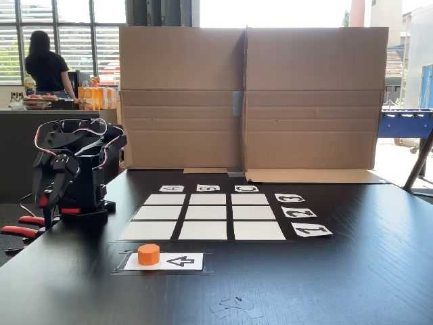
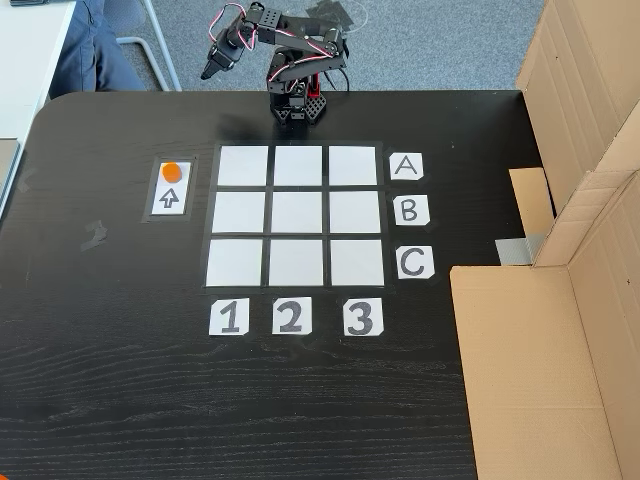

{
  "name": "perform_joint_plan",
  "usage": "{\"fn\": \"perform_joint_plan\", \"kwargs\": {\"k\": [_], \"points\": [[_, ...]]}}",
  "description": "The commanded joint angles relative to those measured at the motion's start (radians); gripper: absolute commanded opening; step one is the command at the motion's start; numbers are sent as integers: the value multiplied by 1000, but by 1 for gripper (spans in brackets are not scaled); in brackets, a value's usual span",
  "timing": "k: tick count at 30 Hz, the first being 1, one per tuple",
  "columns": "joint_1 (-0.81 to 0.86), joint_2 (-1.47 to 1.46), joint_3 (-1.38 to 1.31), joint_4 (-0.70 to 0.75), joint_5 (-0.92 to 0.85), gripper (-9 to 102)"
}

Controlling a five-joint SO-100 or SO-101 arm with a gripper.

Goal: Pick up the round, orange token and place it in the grid on square A1.

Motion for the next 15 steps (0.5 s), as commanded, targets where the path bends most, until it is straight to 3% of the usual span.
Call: {"fn": "perform_joint_plan", "kwargs": {"k": [1,15], "points": [[-9,-98,-138,34,-8,14],[-193,-549,-485,78,-23,17]]}}
